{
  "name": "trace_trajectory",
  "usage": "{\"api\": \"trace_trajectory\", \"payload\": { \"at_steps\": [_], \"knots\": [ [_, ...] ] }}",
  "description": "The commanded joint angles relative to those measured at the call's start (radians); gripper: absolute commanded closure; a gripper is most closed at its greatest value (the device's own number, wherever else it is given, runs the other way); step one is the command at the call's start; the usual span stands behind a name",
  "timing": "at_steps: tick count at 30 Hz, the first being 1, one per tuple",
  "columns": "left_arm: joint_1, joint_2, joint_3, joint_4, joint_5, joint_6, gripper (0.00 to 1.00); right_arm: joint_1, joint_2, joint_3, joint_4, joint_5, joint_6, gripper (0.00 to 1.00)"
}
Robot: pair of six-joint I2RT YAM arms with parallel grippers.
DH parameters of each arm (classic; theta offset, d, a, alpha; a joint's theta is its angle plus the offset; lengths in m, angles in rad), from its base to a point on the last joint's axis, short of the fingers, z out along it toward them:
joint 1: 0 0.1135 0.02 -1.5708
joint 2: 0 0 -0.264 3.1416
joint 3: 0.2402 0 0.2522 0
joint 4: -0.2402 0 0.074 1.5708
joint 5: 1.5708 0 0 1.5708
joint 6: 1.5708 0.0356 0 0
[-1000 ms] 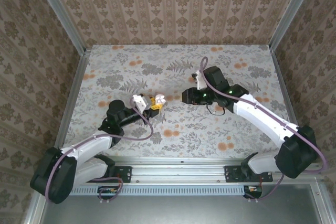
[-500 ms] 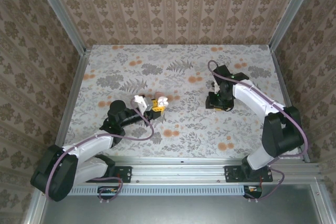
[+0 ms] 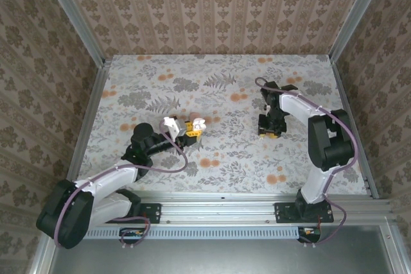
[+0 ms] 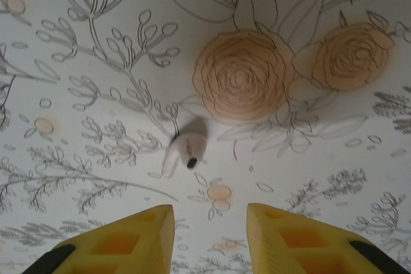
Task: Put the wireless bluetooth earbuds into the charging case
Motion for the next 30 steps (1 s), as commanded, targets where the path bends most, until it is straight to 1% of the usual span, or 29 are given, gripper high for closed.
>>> {"api": "trace_trajectory", "payload": {
  "at_steps": [1,14,25,30],
  "knots": [
    [-0.007,-0.024,0.003,-0.015,0.001,0.016,0.91,-0.002,0.038,0.036,0.007,-0.02,0.028,0.65],
    [-0.007,-0.021,0.007,-0.023,-0.008,0.026,0.91,-0.002,0.118,0.042,0.038,-0.06,0.028,0.67],
    [-0.007,-0.014,0.016,-0.027,-0.008,0.028,0.91,-0.002,0.129,0.03,0.064,-0.064,0.028,0.79],
    [-0.007,-0.008,0.02,-0.032,-0.008,0.028,0.91,-0.002,0.105,0.019,0.081,-0.056,0.023,0.81]
  ]
}}
